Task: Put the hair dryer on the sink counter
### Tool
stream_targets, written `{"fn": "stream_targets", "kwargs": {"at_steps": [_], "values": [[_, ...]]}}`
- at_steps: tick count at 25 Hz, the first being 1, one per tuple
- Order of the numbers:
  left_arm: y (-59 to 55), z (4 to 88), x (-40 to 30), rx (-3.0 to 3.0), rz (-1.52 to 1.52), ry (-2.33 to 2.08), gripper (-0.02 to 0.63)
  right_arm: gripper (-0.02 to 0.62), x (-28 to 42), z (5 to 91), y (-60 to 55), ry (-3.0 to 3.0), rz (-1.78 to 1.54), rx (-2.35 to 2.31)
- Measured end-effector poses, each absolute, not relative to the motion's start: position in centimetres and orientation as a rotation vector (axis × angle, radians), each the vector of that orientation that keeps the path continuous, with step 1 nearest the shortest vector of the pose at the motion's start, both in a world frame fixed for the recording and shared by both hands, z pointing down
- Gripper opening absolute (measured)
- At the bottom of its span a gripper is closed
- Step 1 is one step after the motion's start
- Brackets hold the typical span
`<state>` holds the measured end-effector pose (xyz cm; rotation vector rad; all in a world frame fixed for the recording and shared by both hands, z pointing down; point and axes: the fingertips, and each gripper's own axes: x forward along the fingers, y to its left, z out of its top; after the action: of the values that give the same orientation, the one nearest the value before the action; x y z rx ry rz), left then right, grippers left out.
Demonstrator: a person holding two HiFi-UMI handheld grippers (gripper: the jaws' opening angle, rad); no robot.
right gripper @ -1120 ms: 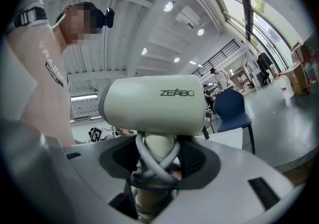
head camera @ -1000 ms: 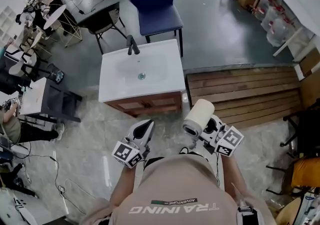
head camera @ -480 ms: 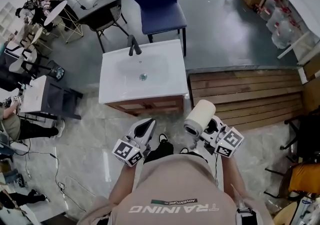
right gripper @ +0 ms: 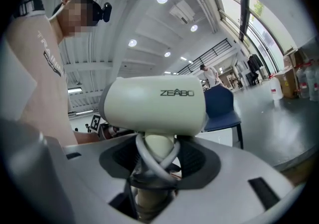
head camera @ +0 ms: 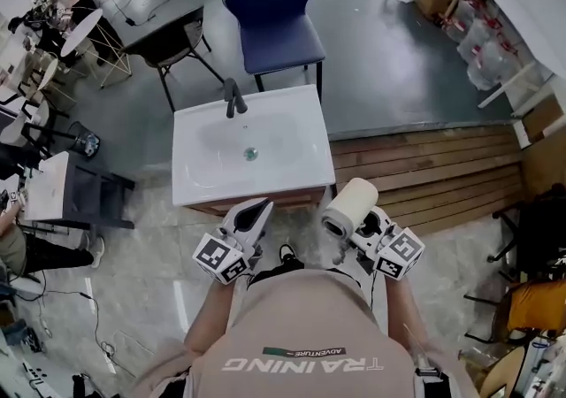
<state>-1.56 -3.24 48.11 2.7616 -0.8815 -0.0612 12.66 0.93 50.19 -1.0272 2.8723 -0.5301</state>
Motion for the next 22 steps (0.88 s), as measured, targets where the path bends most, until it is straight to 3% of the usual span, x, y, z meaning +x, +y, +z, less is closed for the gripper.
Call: {"fn": "stream_targets", "kwargs": {"at_steps": [22], "values": [[-13.0,52.3,-3.9,2.799,0.040,-0.731,0.005,0.218,10.3,54.3,-11.5,2.895,-0.645,-1.207]]}}
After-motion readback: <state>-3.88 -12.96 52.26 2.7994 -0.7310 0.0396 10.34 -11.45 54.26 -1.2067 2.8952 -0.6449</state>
